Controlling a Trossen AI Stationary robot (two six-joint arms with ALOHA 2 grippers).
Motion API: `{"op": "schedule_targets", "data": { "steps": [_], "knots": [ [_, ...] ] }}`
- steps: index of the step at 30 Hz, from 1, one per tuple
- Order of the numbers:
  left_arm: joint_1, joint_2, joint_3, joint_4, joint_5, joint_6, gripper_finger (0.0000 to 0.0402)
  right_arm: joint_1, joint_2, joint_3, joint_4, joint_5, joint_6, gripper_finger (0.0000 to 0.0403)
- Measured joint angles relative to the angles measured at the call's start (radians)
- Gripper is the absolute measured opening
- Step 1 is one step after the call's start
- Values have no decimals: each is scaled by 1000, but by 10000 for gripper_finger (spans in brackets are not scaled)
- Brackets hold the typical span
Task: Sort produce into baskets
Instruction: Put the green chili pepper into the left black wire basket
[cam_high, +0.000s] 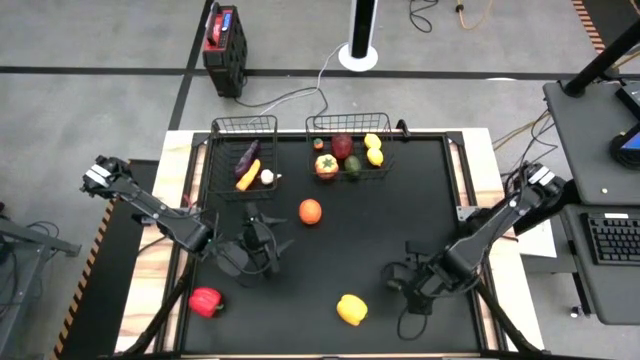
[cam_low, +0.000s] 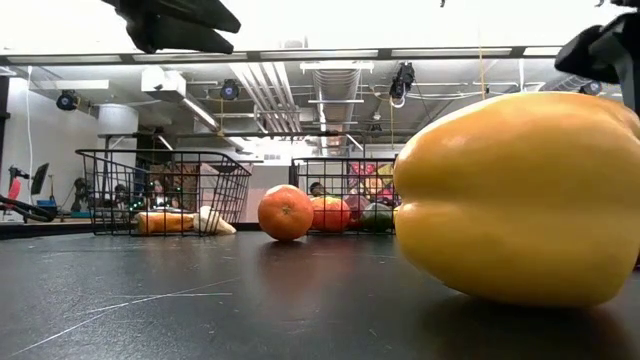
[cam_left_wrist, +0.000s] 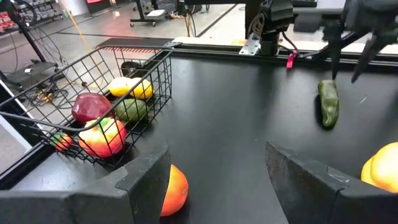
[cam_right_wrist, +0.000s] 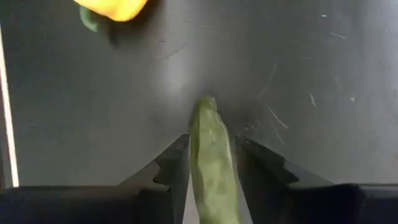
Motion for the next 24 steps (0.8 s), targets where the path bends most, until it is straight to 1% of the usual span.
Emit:
{"op": "schedule_targets", "data": {
  "steps": [2, 5, 10, 15, 18, 21, 24],
  "knots": [
    [0, 0, 0, 0, 1, 0, 241, 0, -15, 0, -30, 0, 19, 119],
    [0, -1, 0, 4, 0, 4, 241, 0, -5, -4, -69, -3, 41, 138],
    [0, 0, 0, 22, -1, 23, 241, -1, 59, -10, -75, -37, 56, 199],
    [0, 1, 0, 22, -1, 23, 241, -2, 133, -10, -76, -140, 60, 264],
    [0, 1, 0, 23, -1, 23, 241, -2, 185, -13, -76, -164, 60, 291],
    [0, 1, 0, 23, -1, 23, 241, -2, 225, -13, -76, -168, 50, 302],
    [0, 1, 0, 24, -1, 23, 241, -3, 246, -13, -75, -168, 40, 294]
  ]
}}
